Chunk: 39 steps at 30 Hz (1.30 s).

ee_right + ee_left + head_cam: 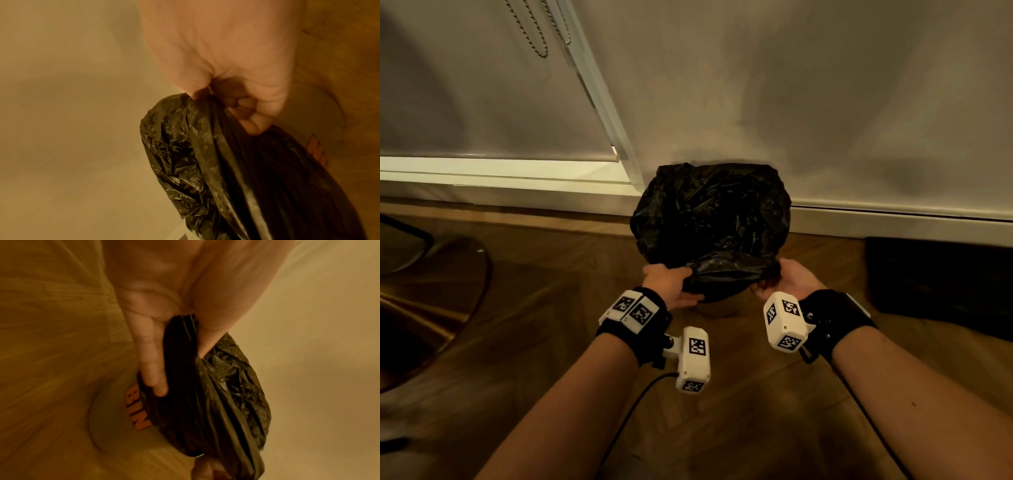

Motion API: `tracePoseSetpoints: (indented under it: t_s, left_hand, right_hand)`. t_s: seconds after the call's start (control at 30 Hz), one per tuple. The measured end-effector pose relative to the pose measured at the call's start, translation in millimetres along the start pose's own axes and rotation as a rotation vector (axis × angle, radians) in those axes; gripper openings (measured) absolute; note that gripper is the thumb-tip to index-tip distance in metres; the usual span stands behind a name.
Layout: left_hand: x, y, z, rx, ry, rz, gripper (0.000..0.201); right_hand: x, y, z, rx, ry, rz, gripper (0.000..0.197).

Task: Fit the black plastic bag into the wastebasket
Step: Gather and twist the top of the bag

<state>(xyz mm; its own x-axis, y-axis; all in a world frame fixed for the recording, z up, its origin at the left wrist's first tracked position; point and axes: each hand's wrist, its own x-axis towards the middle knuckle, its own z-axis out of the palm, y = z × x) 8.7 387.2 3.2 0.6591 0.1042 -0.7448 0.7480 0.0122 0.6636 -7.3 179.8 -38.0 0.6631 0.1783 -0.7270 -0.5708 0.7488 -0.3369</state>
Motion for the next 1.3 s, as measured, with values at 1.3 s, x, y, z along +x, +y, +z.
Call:
tracePoseSetpoints:
  t_s: [1.3]
  left_hand:
    - [19, 3, -28, 0.374, 0.104, 0.241, 0.031]
  right_hand:
    - [-8, 71, 1, 0.297, -0.258, -0.085, 0.034]
